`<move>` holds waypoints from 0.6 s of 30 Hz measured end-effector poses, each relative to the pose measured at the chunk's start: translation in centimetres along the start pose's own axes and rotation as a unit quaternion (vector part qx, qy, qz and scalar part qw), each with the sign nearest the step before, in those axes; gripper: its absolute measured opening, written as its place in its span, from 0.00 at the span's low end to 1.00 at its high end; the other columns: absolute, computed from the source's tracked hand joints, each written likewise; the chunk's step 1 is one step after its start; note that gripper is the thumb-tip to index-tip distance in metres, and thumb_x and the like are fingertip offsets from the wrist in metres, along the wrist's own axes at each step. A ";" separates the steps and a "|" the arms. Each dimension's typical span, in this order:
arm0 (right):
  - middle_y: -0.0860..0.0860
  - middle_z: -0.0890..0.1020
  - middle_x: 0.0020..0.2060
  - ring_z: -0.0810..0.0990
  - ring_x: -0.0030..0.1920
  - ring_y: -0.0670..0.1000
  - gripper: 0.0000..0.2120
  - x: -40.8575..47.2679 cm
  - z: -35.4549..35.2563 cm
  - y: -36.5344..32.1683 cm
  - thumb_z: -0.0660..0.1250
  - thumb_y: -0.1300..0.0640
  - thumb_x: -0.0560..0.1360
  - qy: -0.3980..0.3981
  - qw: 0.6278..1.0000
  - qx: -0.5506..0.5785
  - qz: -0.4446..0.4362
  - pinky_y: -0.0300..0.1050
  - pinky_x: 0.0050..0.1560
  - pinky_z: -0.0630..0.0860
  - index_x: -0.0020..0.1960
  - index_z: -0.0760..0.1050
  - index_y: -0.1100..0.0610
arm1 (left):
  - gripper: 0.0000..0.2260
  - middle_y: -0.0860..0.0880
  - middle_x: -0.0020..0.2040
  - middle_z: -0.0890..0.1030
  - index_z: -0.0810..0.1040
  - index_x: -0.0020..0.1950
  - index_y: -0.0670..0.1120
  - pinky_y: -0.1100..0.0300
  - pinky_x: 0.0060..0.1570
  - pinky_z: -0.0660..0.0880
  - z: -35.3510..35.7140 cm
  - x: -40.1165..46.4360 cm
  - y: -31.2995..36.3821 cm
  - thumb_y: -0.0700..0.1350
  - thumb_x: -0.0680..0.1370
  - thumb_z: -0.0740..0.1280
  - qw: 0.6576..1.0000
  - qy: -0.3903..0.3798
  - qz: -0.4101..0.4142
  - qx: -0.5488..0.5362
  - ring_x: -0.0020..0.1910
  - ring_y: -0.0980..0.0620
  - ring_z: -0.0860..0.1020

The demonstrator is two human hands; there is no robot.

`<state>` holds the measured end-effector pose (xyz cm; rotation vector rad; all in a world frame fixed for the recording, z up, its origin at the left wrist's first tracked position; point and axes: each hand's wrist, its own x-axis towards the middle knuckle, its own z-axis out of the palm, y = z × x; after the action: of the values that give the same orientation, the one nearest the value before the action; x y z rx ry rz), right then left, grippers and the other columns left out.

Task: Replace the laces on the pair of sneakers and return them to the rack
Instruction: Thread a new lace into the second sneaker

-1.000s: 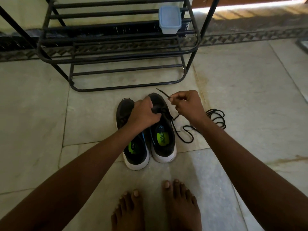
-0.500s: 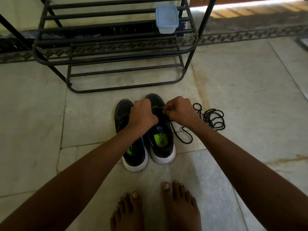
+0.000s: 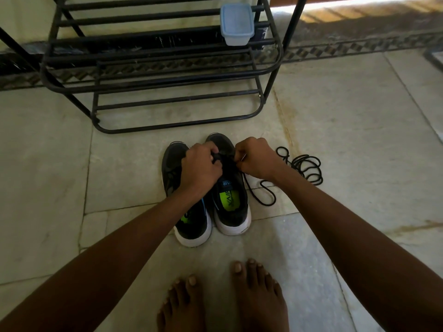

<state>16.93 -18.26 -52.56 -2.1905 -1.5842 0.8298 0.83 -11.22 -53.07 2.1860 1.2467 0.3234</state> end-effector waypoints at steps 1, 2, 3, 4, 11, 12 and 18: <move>0.54 0.84 0.41 0.82 0.44 0.54 0.06 0.0 0.0 -0.1 0.70 0.67 0.69 -0.004 1.000 0.000 0.001 0.53 0.51 0.81 0.44 0.81 0.60 | 0.09 0.48 0.48 0.81 0.83 0.55 0.47 0.55 0.50 0.79 0.1 0.0 0.1 0.41 0.76 0.74 1.000 0.000 0.005 0.007 0.46 0.51 0.80; 0.53 0.84 0.42 0.82 0.45 0.55 0.07 0.0 0.0 -0.2 0.71 0.67 0.69 -0.006 1.000 0.000 0.001 0.53 0.51 0.81 0.46 0.80 0.59 | 0.08 0.48 0.48 0.82 0.84 0.55 0.47 0.53 0.51 0.79 0.1 0.0 0.1 0.41 0.76 0.73 1.000 -0.001 0.008 0.013 0.47 0.51 0.80; 0.53 0.84 0.43 0.83 0.46 0.55 0.09 0.1 0.0 -0.3 0.71 0.66 0.68 -0.006 1.000 0.001 -0.002 0.53 0.51 0.81 0.48 0.80 0.58 | 0.08 0.48 0.49 0.82 0.84 0.55 0.47 0.52 0.52 0.79 0.1 0.0 0.2 0.41 0.76 0.73 1.000 -0.002 0.011 0.017 0.47 0.51 0.80; 0.54 0.84 0.44 0.83 0.46 0.56 0.10 0.2 0.0 -0.3 0.71 0.65 0.69 -0.009 1.000 -0.002 -0.004 0.52 0.52 0.81 0.50 0.80 0.58 | 0.08 0.48 0.49 0.82 0.84 0.55 0.47 0.52 0.51 0.79 0.1 0.0 0.2 0.41 0.76 0.73 1.000 -0.002 0.012 0.019 0.47 0.50 0.81; 0.56 0.84 0.42 0.81 0.43 0.54 0.05 1.4 0.9 -0.1 0.71 0.58 0.76 0.017 1.000 -0.004 0.015 0.43 0.43 0.74 0.47 0.83 0.59 | 0.10 0.48 0.48 0.81 0.81 0.52 0.47 0.53 0.51 0.78 -0.4 0.1 0.2 0.44 0.73 0.76 1.000 -0.010 -0.025 0.013 0.47 0.51 0.79; 0.56 0.84 0.41 0.80 0.42 0.53 0.05 1.5 1.0 0.0 0.71 0.57 0.76 0.021 1.000 0.002 0.017 0.42 0.42 0.72 0.47 0.83 0.59 | 0.12 0.48 0.48 0.81 0.80 0.53 0.47 0.53 0.51 0.79 -0.6 0.2 0.2 0.44 0.71 0.76 0.999 -0.025 -0.032 0.016 0.47 0.50 0.79; 0.54 0.82 0.38 0.79 0.39 0.51 0.03 1.2 1.1 -0.3 0.67 0.66 0.76 0.100 0.994 0.042 0.010 0.40 0.37 0.72 0.46 0.80 0.62 | 0.13 0.47 0.48 0.81 0.80 0.53 0.45 0.57 0.47 0.79 -0.8 0.4 -0.1 0.42 0.70 0.76 0.997 -0.049 -0.065 -0.003 0.47 0.50 0.80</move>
<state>16.29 -17.15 -53.56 -2.1580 -1.4074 0.6483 0.58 -10.51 -52.54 2.0780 1.3236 0.1663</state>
